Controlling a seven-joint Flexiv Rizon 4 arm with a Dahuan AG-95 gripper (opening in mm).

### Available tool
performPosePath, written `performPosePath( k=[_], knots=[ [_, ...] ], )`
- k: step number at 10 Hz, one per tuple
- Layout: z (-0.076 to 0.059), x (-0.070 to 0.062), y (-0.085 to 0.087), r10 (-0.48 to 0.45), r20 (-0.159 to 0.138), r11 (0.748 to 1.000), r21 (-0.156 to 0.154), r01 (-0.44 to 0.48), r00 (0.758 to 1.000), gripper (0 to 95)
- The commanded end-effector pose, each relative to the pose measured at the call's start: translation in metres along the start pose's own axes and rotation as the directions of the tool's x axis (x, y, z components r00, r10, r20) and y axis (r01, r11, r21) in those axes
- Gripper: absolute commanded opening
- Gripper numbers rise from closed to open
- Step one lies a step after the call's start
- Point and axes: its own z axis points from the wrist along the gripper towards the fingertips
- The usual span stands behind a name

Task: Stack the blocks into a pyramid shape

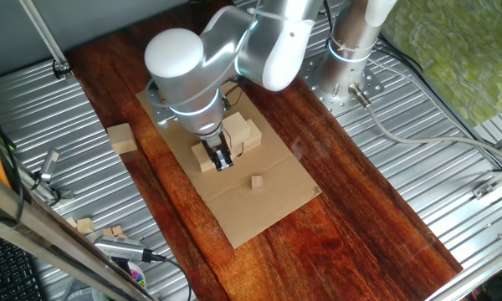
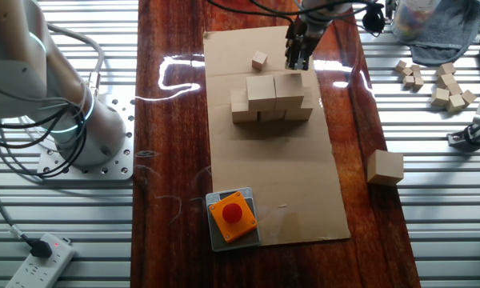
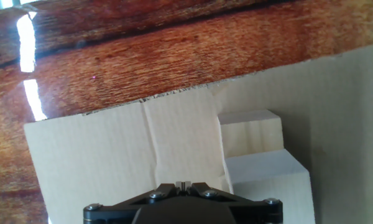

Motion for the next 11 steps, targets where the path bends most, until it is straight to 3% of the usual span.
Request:
performPosePath(
  k=[1,3,8,11],
  knots=[
    [0.0,0.001,0.0,-0.04,-0.004,0.999,0.008,0.04,0.999,0.0],
    [0.0,0.001,0.0,-0.063,0.005,0.998,0.001,0.063,0.998,0.0],
    [0.001,0.002,0.002,0.002,-0.008,1.0,-0.015,-0.002,1.0,0.0],
    [0.016,0.01,0.016,0.035,-0.007,0.999,-0.016,-0.035,0.999,0.0]
  ],
)
